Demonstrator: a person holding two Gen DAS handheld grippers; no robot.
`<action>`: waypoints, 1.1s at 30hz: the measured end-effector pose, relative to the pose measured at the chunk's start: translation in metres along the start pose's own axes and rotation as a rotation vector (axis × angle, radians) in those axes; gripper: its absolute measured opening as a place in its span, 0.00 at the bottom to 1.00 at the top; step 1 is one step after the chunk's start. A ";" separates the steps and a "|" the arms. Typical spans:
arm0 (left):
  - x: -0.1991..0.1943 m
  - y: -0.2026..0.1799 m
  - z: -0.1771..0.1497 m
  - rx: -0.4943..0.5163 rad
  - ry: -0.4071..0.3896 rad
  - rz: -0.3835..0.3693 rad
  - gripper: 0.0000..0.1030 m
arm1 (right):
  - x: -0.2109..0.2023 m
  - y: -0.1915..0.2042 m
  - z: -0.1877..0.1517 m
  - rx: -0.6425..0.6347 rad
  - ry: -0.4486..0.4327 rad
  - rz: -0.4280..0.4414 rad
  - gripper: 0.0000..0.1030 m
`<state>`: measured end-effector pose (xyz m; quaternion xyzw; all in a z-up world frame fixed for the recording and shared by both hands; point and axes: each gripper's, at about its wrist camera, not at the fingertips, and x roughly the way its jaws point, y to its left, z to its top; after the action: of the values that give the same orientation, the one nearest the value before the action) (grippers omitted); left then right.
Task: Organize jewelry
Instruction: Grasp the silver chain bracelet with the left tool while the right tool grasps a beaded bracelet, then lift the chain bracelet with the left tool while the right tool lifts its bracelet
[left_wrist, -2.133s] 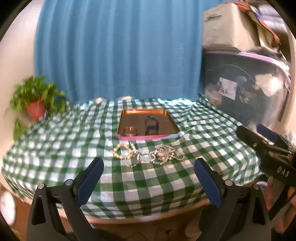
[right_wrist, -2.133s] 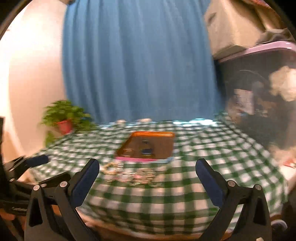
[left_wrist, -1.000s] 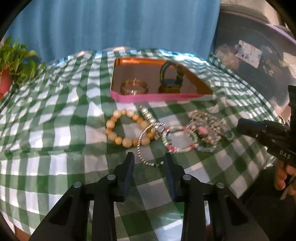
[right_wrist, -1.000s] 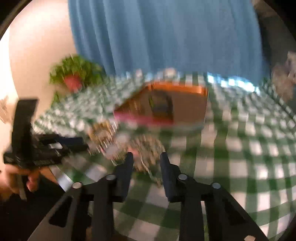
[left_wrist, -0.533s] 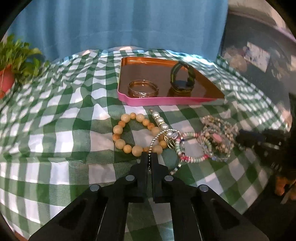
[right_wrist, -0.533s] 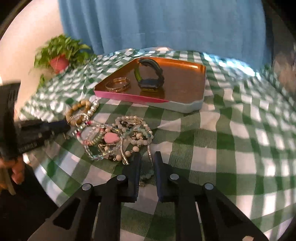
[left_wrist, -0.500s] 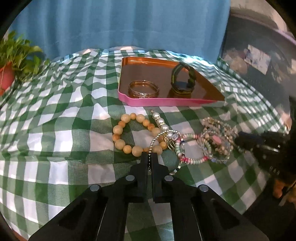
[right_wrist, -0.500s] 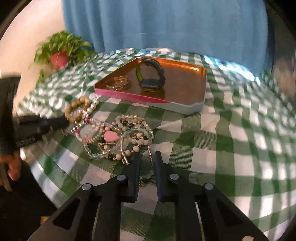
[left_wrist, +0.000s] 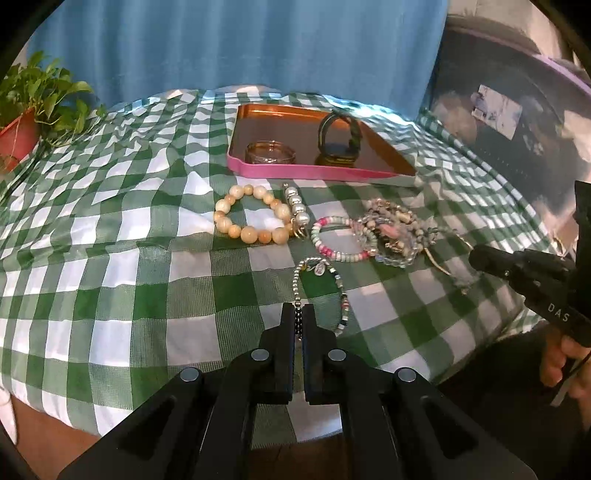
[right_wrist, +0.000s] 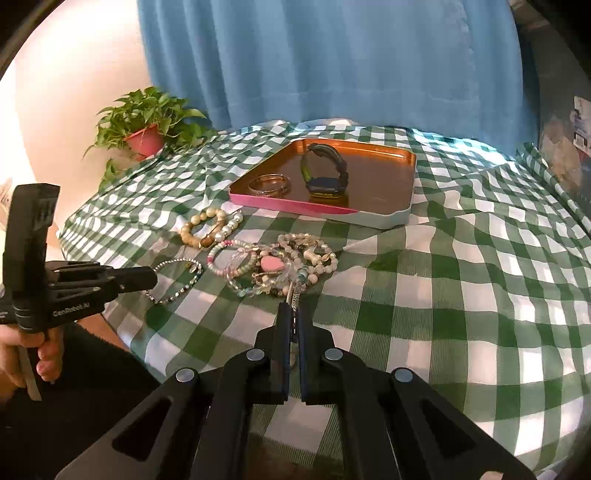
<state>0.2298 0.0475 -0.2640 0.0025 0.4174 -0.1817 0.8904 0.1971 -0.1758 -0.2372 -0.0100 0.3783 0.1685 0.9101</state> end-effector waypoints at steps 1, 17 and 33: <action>0.002 0.000 0.001 0.004 0.002 0.004 0.03 | 0.003 -0.002 0.000 0.008 0.012 0.002 0.03; 0.015 -0.007 0.010 0.075 0.018 0.008 0.03 | 0.033 -0.012 0.002 0.026 0.079 -0.041 0.03; -0.034 -0.025 0.029 0.026 -0.062 -0.012 0.03 | -0.024 0.030 0.025 -0.044 -0.063 -0.113 0.03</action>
<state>0.2232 0.0305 -0.2157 0.0059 0.3872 -0.1922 0.9017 0.1886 -0.1507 -0.1993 -0.0458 0.3444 0.1254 0.9293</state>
